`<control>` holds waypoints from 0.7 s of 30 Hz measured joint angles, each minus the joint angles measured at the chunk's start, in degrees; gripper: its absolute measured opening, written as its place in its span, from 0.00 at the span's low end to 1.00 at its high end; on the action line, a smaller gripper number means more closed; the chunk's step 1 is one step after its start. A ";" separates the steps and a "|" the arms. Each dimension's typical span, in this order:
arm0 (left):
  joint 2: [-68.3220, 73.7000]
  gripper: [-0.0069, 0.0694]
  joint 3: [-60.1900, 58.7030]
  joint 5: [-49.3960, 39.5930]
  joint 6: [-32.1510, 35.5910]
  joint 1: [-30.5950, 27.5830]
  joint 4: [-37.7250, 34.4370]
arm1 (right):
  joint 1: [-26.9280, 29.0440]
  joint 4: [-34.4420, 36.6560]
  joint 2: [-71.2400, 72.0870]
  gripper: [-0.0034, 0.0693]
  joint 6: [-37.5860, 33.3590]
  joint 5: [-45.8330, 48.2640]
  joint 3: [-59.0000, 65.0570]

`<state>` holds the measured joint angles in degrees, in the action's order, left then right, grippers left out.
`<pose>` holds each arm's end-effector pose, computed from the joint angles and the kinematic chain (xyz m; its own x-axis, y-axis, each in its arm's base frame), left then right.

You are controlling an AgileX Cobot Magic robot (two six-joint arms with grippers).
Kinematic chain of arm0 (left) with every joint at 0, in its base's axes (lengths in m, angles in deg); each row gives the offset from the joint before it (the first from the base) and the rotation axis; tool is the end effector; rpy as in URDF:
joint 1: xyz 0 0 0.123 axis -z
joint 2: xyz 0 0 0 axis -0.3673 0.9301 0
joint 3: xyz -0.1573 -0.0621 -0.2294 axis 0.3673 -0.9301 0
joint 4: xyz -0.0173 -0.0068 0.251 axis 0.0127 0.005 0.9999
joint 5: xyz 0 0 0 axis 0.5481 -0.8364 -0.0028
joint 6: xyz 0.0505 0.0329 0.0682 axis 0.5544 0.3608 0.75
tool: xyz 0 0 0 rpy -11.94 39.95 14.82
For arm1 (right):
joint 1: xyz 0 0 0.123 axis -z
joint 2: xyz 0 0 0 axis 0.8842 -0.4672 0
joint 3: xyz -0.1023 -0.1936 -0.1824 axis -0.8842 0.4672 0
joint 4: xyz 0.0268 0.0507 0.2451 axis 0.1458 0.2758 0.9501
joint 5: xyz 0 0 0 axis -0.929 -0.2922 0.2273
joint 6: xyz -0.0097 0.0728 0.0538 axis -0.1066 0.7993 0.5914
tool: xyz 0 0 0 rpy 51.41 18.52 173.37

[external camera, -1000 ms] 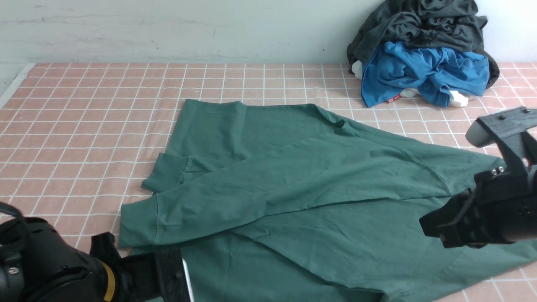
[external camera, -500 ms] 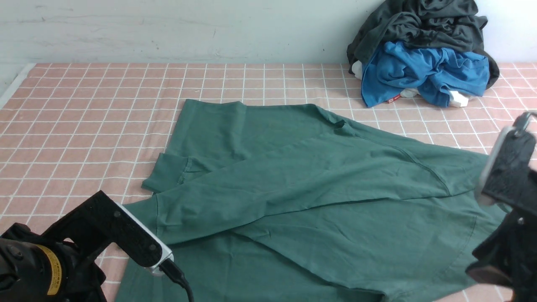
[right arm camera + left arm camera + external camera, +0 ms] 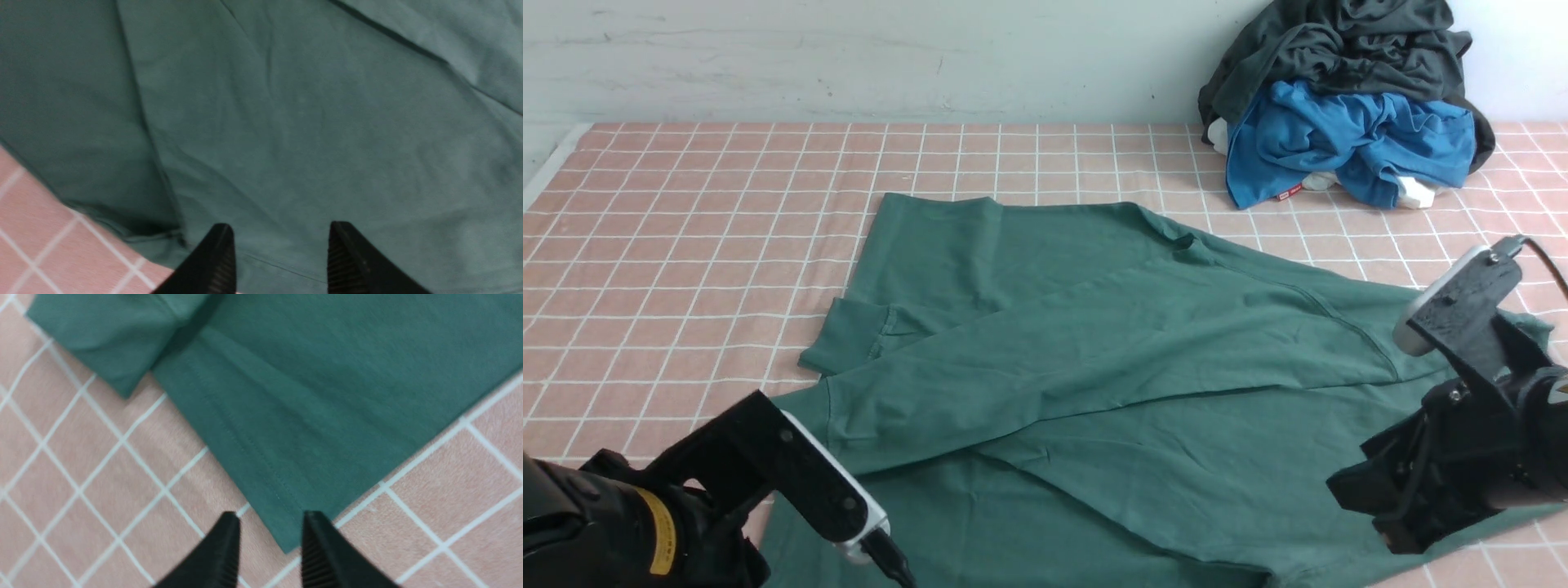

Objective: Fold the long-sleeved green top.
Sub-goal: Use both arms simultaneously to clamp the lower edge of the clothing fabric

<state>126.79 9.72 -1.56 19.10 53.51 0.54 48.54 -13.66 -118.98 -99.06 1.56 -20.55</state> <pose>0.1606 -0.0848 0.2138 -0.6529 0.6916 -0.3088 0.6605 0.7195 0.2148 0.2050 0.0835 0.2345 -0.6551 -0.5271 -0.5412 -0.6824 0.7203 0.1245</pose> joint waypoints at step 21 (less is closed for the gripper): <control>21.11 0.58 0.74 1.31 53.60 0.00 -4.58 | 0.00 8.95 8.34 0.03 -5.07 5.83 0.00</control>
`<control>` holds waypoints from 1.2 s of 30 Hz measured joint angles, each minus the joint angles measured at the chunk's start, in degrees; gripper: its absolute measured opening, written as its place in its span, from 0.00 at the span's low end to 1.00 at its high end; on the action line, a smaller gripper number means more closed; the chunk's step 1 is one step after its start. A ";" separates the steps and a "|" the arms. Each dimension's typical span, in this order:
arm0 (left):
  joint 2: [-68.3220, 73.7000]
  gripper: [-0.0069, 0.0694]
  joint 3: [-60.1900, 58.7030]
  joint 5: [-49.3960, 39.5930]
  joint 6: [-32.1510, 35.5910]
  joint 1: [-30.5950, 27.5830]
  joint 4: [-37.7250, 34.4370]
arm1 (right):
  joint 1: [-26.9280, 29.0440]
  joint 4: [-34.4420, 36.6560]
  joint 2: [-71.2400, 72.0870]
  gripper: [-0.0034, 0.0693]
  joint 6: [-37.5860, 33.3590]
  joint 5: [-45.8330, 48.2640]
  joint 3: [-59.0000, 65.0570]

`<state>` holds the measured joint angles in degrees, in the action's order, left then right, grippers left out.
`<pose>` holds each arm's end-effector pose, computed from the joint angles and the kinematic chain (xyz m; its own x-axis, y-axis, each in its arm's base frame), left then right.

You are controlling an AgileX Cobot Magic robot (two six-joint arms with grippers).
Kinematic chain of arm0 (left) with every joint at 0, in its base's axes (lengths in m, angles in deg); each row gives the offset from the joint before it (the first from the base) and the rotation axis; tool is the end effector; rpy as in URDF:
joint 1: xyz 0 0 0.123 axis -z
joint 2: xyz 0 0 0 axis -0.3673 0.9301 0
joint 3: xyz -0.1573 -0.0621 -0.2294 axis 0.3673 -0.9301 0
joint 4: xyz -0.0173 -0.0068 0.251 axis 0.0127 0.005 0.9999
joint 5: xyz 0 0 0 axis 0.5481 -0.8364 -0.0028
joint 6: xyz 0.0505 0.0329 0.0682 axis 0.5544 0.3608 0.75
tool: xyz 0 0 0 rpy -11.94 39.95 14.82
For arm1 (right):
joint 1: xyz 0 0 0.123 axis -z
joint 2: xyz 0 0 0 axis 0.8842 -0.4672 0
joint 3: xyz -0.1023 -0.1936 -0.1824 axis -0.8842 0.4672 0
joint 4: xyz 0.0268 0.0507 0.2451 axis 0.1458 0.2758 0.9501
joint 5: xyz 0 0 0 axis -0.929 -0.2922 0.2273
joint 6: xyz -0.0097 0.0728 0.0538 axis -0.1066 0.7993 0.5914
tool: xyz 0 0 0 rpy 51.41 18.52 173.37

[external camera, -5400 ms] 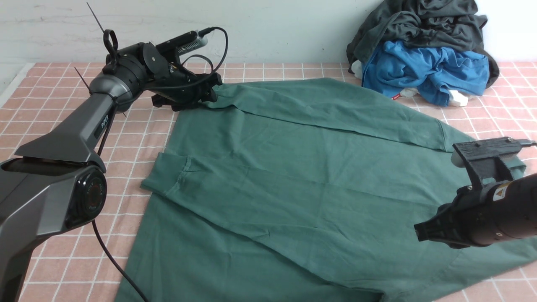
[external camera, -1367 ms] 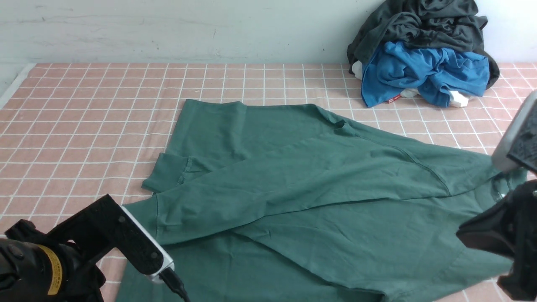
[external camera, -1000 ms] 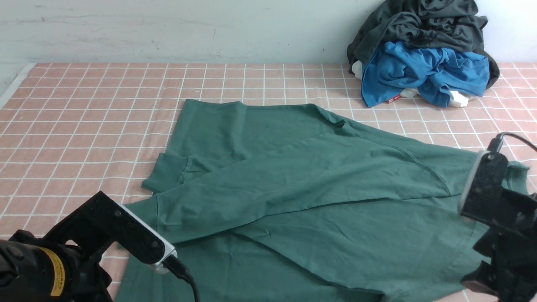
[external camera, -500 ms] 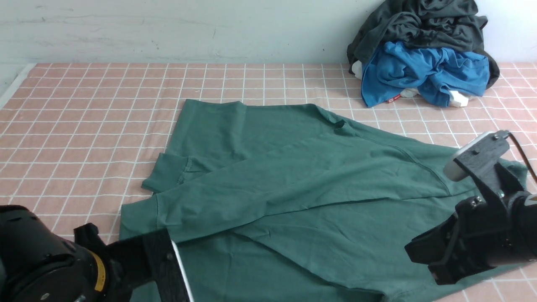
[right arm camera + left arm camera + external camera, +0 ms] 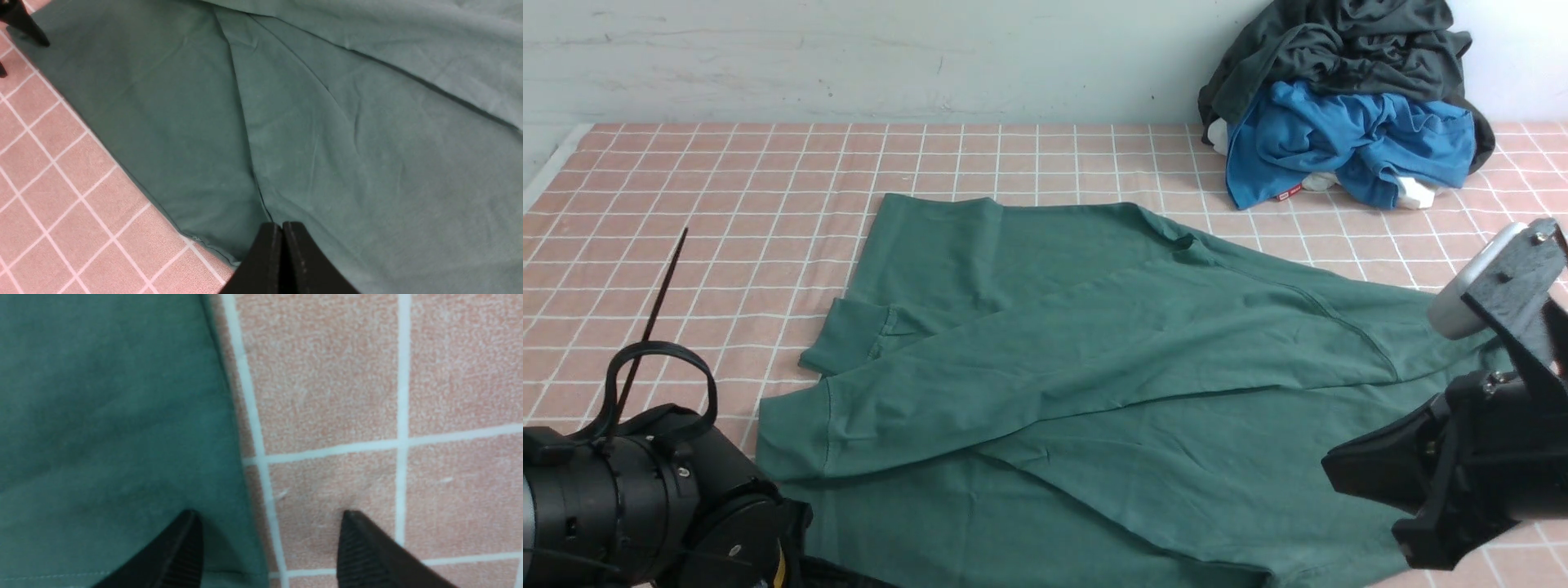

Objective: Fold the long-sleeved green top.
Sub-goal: Use both arms simultaneously to clamp the lower edge of the clothing fabric

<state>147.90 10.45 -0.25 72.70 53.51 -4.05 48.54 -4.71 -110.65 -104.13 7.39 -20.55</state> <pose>0.1794 -0.1025 0.1442 0.1072 0.9918 0.0699 0.9923 -0.1111 0.0552 0.1785 0.0893 0.2679 -0.5795 -0.4793 -0.6591 -0.7391 0.6498 0.1772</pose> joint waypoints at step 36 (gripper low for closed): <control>-6.67 0.67 -0.23 -1.08 -39.97 0.00 12.54 | 0.00 0.00 0.00 0.03 -0.45 -1.37 0.09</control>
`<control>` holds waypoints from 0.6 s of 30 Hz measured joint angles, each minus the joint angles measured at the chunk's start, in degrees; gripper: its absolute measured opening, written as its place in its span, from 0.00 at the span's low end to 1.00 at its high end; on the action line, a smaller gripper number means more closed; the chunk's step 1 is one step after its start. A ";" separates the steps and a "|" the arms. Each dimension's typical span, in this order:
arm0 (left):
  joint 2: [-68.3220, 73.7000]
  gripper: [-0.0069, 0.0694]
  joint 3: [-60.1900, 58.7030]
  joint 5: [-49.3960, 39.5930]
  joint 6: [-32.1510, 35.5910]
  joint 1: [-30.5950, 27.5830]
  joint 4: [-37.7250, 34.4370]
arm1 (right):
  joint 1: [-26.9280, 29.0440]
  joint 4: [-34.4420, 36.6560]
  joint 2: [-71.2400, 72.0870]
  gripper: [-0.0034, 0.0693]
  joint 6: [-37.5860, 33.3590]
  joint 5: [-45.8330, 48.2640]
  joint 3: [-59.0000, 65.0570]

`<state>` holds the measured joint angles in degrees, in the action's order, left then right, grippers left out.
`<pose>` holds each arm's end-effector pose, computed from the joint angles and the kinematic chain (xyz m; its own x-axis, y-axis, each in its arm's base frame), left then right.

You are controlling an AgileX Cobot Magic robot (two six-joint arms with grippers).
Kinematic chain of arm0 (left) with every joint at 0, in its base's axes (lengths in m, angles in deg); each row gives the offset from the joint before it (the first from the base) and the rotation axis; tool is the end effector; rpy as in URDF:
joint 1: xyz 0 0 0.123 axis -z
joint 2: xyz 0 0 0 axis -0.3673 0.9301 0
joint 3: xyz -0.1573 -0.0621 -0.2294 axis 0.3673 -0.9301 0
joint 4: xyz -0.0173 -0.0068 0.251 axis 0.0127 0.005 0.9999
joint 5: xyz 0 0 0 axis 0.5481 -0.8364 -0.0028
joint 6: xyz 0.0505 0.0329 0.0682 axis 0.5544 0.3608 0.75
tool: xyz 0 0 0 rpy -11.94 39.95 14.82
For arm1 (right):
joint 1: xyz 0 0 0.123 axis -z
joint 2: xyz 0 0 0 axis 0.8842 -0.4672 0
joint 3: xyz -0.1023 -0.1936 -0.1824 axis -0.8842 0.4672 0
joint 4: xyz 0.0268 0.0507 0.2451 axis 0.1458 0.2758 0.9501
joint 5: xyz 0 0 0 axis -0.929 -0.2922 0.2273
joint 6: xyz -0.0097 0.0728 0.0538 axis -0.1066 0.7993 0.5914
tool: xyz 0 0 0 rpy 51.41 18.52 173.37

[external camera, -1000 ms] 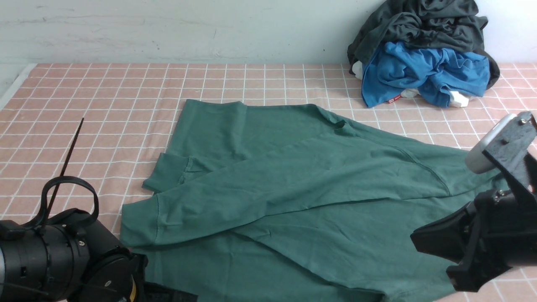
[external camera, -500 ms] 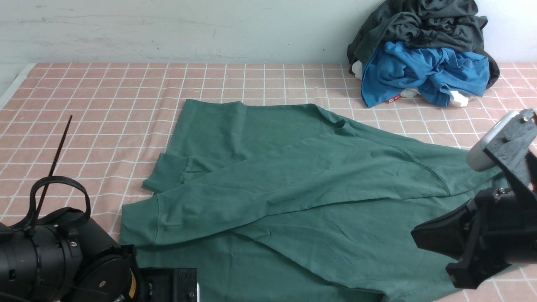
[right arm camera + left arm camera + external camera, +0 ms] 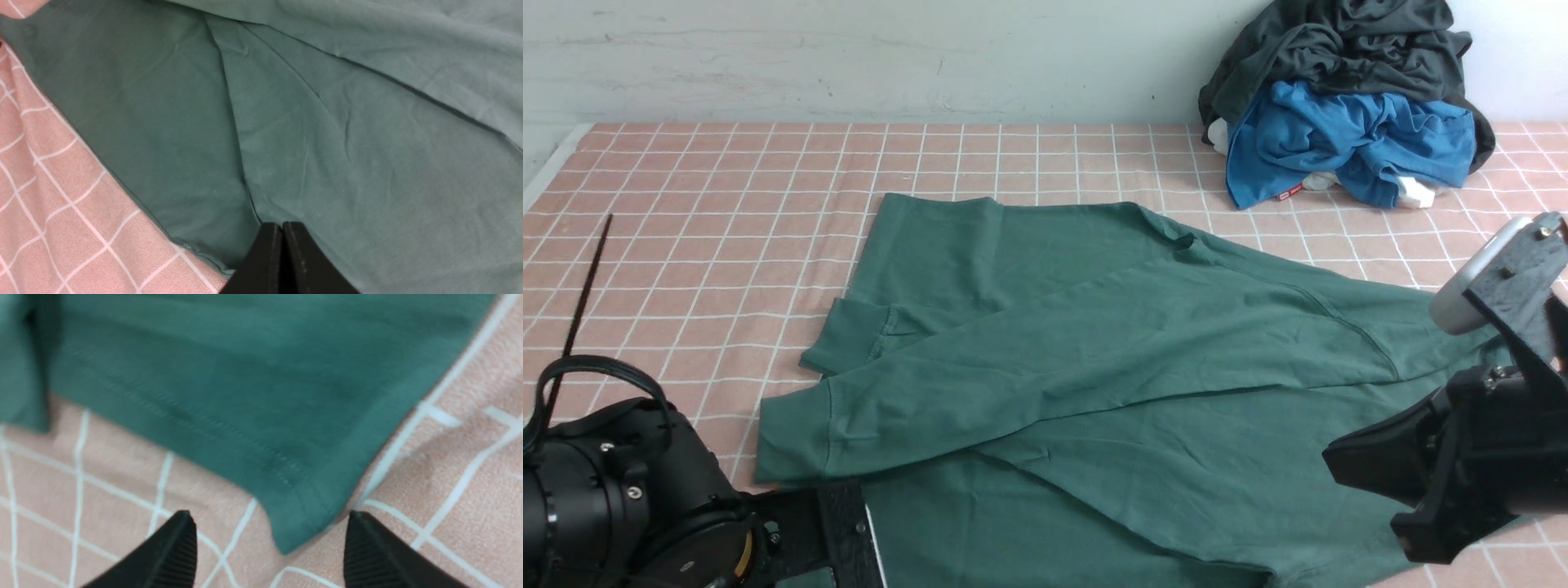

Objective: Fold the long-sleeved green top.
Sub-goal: Use both arms simultaneously to clamp the lower edge of the clothing fabric

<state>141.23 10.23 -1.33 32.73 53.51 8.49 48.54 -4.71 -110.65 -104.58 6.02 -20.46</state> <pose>0.1827 -0.0891 0.1694 -0.4254 0.9049 0.0112 0.8733 0.4072 0.2675 0.1803 0.0888 0.2680 -0.5697 -0.4764 -0.6697 -0.7365 0.6575 0.1588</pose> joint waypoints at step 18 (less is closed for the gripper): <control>-28.83 0.09 -17.48 -4.50 -15.83 0.00 2.01 | 0.00 3.25 0.00 0.03 -1.35 0.05 0.00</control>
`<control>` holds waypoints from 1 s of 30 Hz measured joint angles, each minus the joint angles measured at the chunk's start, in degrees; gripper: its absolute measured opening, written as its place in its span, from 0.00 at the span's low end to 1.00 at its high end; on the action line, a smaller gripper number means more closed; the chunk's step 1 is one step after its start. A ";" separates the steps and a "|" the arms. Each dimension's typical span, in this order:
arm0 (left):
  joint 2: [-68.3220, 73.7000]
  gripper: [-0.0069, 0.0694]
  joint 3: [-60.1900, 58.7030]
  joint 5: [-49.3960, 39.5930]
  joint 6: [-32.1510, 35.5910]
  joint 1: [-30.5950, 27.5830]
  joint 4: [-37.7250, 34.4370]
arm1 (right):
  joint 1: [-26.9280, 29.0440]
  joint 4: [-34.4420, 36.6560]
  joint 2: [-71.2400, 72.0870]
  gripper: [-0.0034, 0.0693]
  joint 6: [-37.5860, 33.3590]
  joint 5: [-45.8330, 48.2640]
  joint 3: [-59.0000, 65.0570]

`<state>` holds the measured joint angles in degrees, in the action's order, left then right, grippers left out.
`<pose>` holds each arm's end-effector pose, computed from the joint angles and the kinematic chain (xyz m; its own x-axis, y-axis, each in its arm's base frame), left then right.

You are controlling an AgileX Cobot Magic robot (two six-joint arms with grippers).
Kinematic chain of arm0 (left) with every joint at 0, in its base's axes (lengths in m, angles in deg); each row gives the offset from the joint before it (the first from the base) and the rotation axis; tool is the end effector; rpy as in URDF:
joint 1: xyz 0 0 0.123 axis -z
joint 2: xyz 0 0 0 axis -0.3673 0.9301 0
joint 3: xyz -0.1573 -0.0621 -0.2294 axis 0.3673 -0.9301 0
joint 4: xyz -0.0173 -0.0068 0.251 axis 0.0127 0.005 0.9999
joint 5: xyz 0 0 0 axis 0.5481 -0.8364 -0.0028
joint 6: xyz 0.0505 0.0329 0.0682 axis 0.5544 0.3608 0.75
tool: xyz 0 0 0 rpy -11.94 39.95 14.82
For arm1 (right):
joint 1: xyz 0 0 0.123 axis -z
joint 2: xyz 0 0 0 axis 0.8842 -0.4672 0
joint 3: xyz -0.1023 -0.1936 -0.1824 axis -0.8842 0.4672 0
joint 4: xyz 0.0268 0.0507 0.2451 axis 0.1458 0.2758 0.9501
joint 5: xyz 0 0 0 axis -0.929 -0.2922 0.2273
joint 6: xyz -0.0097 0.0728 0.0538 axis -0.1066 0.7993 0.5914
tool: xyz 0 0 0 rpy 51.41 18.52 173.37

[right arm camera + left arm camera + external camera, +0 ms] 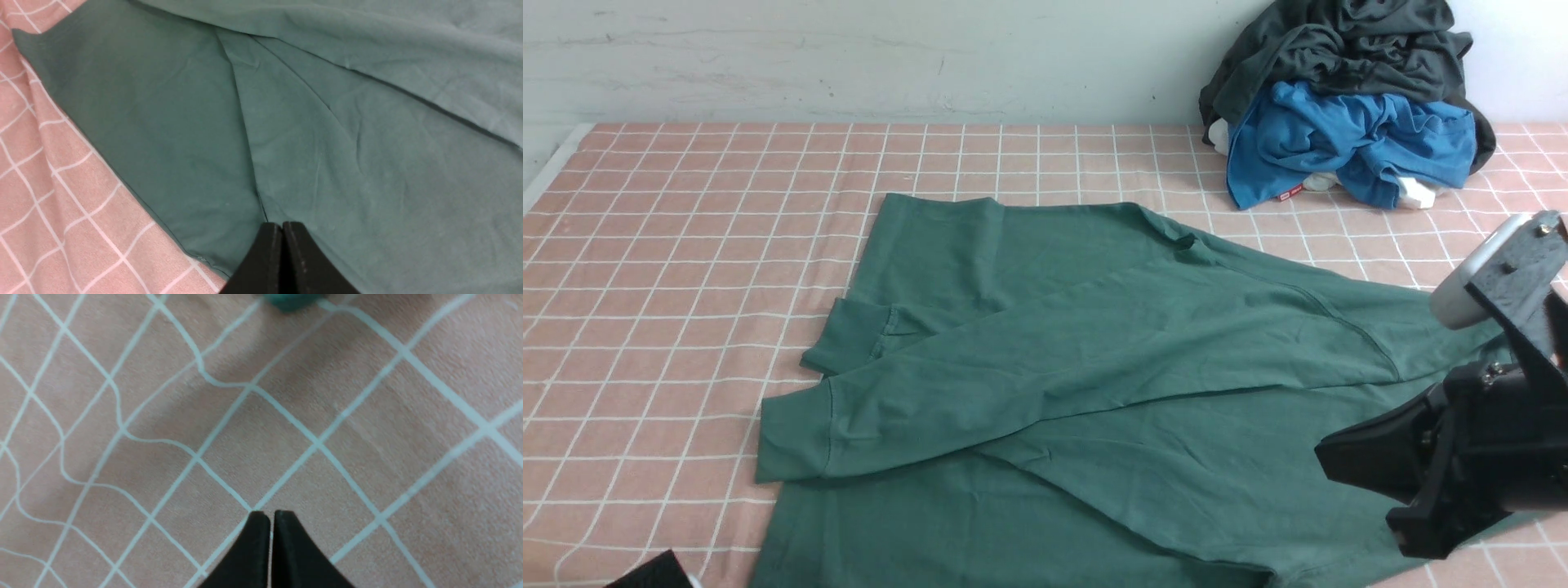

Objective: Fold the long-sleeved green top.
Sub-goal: Use both arms simultaneously to clamp the lower edge of the clothing fabric

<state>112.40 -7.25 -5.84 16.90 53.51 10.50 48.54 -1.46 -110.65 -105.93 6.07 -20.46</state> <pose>0.1004 -0.0331 0.1743 -0.6344 0.7549 -0.1664 0.6840 0.6485 0.3340 0.1804 0.0916 0.2704 -0.5694 -0.4464 -0.6903 -0.7363 0.6503 0.1869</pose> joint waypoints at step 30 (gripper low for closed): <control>29.67 0.52 26.79 -5.11 25.26 0.00 -7.82 | 0.00 5.85 0.00 0.03 -3.45 2.12 0.04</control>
<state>142.07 19.54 -10.95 42.16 53.51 2.68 48.54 4.40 -110.65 -109.38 8.20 -20.42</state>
